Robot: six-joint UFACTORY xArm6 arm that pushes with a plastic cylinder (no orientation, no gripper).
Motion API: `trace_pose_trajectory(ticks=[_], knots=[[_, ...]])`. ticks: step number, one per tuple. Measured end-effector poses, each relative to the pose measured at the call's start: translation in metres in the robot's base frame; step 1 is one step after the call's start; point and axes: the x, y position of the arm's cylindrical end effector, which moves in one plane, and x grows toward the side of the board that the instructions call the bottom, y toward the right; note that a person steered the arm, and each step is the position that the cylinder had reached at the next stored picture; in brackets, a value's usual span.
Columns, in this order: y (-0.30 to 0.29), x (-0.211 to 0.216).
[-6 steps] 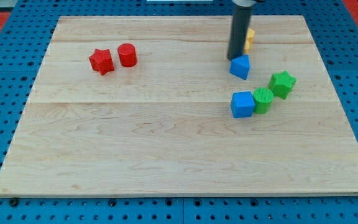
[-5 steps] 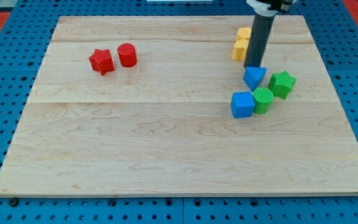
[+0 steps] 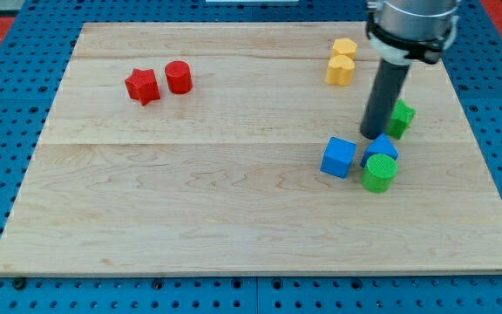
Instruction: Push the blue triangle below the red circle
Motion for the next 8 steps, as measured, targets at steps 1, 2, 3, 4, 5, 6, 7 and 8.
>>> trace_pose_trajectory(ticks=[1,2,3,4,5,6,7,8], knots=[[0.052,0.009],[0.052,0.062],[-0.031,0.055],[-0.108,0.012],[-0.039,0.029],[0.017,0.027],[0.058,0.028],[0.010,0.001]])
